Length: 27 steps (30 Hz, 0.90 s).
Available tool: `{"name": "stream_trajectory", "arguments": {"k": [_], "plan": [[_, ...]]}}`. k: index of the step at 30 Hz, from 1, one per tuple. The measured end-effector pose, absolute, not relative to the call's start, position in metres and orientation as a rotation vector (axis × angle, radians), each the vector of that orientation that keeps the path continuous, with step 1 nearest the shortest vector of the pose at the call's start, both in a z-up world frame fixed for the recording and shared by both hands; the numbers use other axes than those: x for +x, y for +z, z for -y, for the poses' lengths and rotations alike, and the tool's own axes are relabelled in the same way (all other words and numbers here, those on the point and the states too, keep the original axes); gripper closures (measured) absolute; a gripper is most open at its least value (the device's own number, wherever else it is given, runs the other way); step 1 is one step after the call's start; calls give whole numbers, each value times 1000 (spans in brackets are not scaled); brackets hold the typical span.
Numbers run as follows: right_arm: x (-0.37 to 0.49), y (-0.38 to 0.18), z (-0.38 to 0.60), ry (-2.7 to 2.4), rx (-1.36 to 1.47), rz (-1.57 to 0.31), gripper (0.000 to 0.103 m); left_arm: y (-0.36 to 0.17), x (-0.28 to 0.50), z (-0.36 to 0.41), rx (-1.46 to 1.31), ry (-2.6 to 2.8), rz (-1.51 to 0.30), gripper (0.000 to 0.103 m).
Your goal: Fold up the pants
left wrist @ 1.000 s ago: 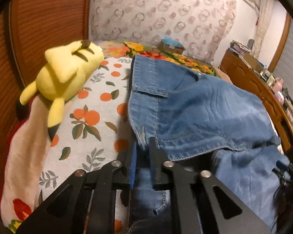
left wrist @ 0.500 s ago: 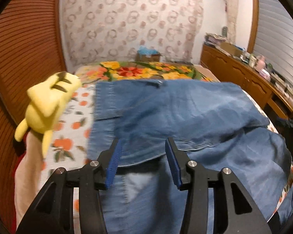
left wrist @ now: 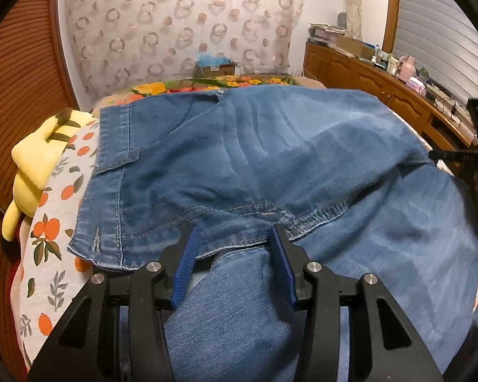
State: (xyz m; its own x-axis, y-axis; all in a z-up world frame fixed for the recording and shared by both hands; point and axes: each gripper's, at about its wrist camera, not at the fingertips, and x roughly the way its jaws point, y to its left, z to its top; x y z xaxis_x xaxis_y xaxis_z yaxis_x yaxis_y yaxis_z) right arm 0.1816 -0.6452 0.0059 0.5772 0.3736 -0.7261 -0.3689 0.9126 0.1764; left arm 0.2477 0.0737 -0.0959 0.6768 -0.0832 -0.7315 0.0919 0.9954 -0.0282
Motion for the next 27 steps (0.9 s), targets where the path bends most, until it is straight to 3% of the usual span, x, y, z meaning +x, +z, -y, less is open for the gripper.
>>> {"name": "stream_trajectory", "arguments": {"k": [2,8,10,12,15,27], "plan": [[177,15,651,407,0,-805,98,-96,248,-74,-1,-107,-822,55],[186,16,673,442,43,-825,96,-98,248,-73,-2,-114,-830,54],[190,18,672,427,13,-822,90,-100,249,-74,2,-110,-834,54],[205,26,671,417,6,-795,71,-100,248,-73,7,-107,-834,53],[236,37,662,444,8,-785,59,-101,250,-72,10,-105,-840,53],[376,10,621,475,77,-865,56,-89,247,-81,-41,-82,-797,53]]}}
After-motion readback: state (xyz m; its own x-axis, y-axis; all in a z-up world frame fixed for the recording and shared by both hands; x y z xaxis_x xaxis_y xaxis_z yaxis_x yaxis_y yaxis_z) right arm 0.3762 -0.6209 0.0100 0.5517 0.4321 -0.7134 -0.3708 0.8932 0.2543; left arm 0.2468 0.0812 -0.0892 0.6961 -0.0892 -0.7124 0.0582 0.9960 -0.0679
